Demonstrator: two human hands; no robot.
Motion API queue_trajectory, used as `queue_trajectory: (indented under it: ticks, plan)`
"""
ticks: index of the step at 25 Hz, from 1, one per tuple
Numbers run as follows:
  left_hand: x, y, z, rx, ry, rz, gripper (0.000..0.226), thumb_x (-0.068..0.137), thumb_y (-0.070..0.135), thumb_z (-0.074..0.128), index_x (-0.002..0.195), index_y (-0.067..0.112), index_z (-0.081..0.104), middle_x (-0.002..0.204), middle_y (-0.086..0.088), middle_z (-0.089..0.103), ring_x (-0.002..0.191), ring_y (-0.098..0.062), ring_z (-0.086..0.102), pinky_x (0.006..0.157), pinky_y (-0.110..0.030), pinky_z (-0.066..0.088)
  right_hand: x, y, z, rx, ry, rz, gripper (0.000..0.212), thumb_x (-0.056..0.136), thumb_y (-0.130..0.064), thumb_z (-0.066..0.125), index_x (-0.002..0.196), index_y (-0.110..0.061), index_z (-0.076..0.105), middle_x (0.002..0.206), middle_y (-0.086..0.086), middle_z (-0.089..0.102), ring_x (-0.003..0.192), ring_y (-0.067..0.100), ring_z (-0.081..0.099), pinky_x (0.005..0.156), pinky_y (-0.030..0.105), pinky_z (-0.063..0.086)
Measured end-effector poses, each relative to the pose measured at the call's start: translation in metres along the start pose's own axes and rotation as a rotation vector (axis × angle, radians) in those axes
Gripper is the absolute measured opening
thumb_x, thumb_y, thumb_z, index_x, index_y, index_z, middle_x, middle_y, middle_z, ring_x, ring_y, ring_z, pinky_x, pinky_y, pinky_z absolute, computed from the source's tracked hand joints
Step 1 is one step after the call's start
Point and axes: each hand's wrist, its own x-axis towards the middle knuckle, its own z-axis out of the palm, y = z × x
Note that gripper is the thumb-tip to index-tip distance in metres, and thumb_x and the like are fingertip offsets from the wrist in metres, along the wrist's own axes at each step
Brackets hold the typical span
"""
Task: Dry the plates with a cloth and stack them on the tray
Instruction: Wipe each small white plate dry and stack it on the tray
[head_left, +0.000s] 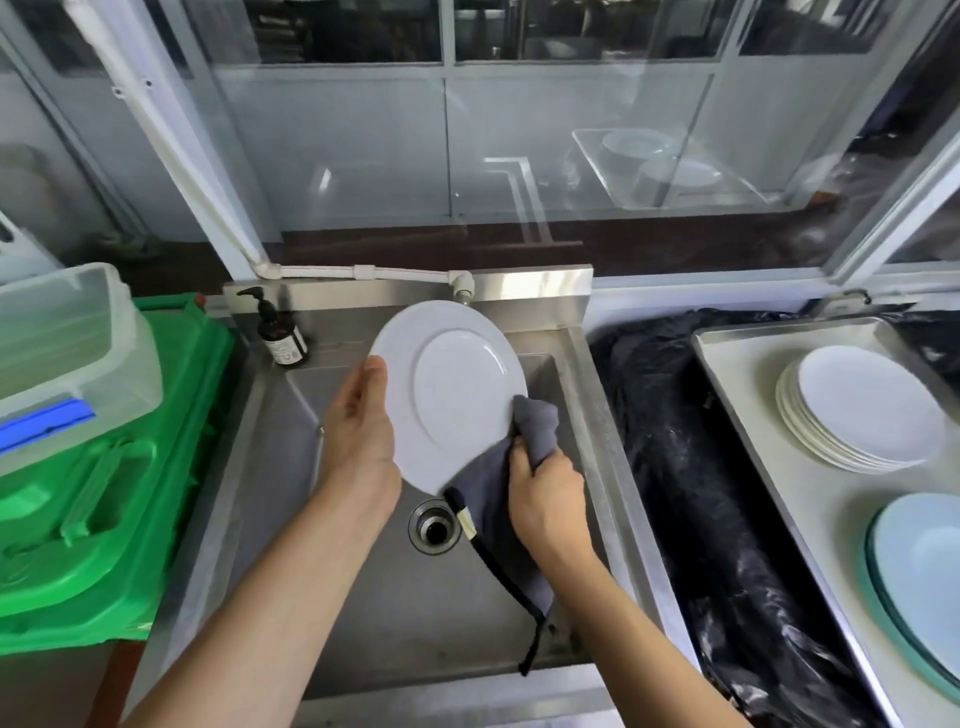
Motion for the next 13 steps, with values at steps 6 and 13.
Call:
queue_trajectory:
  ticks: [6, 13]
  plan:
    - [0.006, -0.041, -0.018, 0.108, -0.047, -0.076, 0.014, 0.101, 0.031, 0.058, 0.105, 0.025, 0.070, 0.104, 0.010, 0.075, 0.107, -0.018, 0.068, 0.088, -0.037, 0.055, 0.014, 0.066, -0.037, -0.624, 0.191, -0.186, 0.034, 0.100, -0.048, 0.049, 0.113, -0.018, 0.038, 0.093, 0.009, 0.069, 0.077, 0.037, 0.068, 0.057, 0.038, 0.039]
    - [-0.004, -0.080, -0.023, 0.196, -0.040, -0.134, 0.013, 0.100, 0.031, 0.060, 0.109, 0.026, 0.068, 0.104, 0.010, 0.072, 0.099, -0.014, 0.066, 0.089, -0.035, 0.051, 0.030, 0.183, -0.056, -0.987, -0.085, 0.118, 0.076, 0.104, -0.047, 0.043, 0.164, -0.018, 0.007, 0.171, 0.011, 0.009, 0.156, 0.026, 0.018, 0.120, 0.045, 0.027]
